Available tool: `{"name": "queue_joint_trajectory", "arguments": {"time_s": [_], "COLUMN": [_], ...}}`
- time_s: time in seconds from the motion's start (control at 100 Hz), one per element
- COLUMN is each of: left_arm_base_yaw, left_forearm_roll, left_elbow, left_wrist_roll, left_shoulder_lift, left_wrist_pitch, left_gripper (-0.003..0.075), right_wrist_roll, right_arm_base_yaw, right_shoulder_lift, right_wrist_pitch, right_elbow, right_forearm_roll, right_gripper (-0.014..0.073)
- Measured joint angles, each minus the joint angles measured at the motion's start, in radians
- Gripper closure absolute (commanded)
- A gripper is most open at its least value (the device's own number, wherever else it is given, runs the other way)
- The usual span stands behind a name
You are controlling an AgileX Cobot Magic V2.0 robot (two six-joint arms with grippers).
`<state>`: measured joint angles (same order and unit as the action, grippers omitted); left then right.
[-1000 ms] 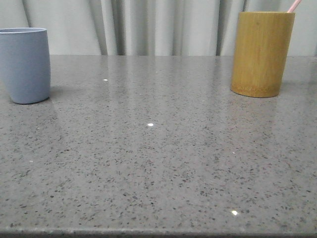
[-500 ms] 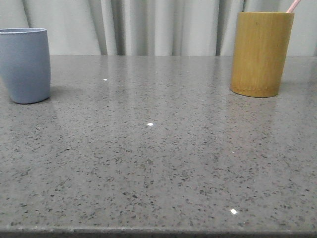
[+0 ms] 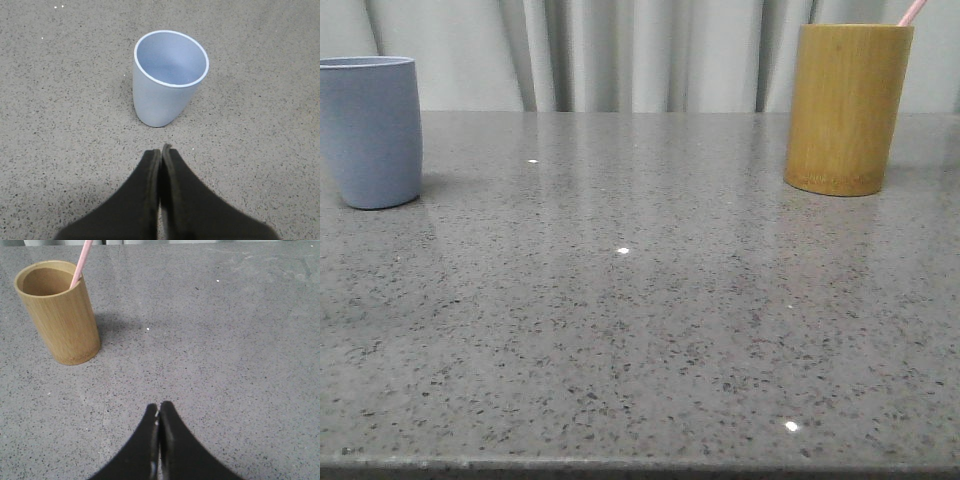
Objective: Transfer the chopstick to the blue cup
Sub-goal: 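Lower the open left gripper and grasp the blue cup's rim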
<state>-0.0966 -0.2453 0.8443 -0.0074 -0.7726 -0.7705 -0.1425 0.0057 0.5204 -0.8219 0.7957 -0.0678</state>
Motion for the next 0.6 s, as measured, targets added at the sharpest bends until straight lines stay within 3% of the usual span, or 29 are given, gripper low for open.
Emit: {"name": "queue_joint_trajectory", "arguments": {"time_s": [0.1, 0.25, 0.32, 0.4, 0.6], "left_arm_base_yaw": [0.0, 0.0, 0.0, 0.0, 0.0], "left_forearm_roll": [0.0, 0.0, 0.0, 0.0, -0.002], "left_elbow": [0.0, 0.0, 0.0, 0.0, 0.0], "left_wrist_roll": [0.0, 0.0, 0.007, 0.013, 0.019], "left_shoulder_lift": [0.0, 0.0, 0.0, 0.0, 0.0], "left_wrist_pitch": [0.0, 0.0, 0.0, 0.0, 0.032], "left_gripper": [0.0596, 0.0219, 0.0114, 0.0102, 0.0155], "right_wrist_roll": [0.0, 0.0, 0.0, 0.0, 0.0], "right_arm_base_yaw": [0.0, 0.0, 0.0, 0.0, 0.0], "right_shoulder_lift": [0.0, 0.0, 0.0, 0.0, 0.0], "right_wrist_pitch": [0.0, 0.002, 0.012, 0.028, 0.045], "right_elbow": [0.0, 0.0, 0.0, 0.0, 0.0], "right_forearm_roll": [0.0, 0.002, 0.002, 0.002, 0.002], "right_gripper": [0.0505, 0.017, 0.0055, -0.0001, 0.0002]}}
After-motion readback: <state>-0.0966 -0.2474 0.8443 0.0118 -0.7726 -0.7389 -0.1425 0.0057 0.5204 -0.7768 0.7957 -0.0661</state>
